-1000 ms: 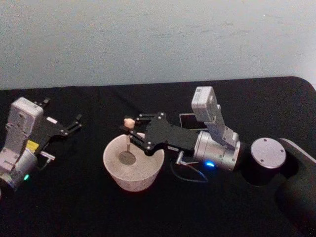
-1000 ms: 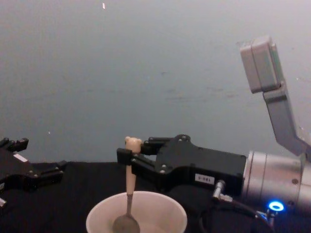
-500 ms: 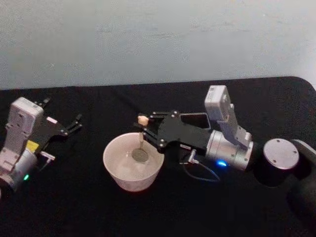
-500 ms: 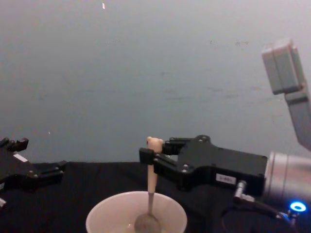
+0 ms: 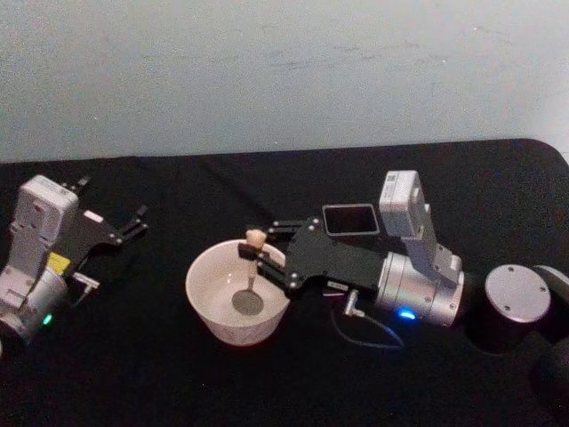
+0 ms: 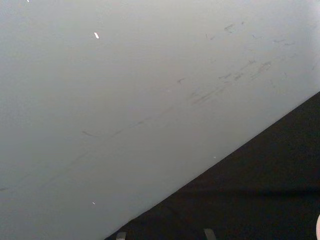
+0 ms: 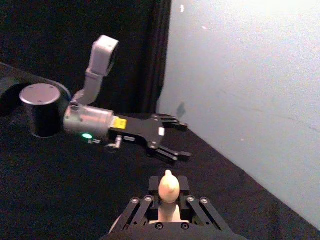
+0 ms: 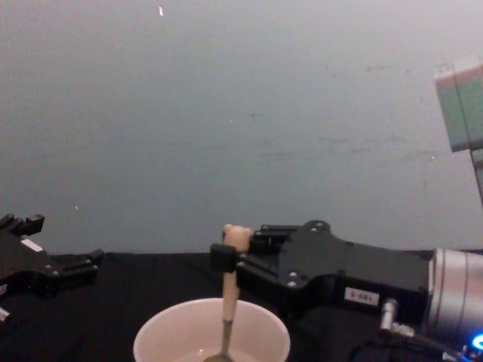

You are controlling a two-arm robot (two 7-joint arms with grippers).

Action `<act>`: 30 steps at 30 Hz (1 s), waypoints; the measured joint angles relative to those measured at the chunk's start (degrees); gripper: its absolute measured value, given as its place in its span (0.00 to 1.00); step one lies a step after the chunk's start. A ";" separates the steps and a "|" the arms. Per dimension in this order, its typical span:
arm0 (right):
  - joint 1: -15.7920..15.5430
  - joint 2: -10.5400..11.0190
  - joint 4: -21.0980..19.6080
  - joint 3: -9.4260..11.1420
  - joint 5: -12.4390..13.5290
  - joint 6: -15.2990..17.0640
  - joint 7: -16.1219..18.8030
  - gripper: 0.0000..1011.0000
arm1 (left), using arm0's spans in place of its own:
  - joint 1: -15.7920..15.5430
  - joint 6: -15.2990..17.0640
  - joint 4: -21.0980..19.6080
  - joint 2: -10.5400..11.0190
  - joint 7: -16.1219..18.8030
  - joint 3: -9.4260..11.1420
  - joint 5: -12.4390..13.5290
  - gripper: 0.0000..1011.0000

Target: Pick up the stirring spoon with one hand, stir inside the cup, then place it back in its original position.

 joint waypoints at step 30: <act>4.85 -4.79 7.26 -0.58 -1.22 -1.13 -1.92 0.21 | 0.00 0.00 0.00 0.00 0.00 0.00 0.00 0.99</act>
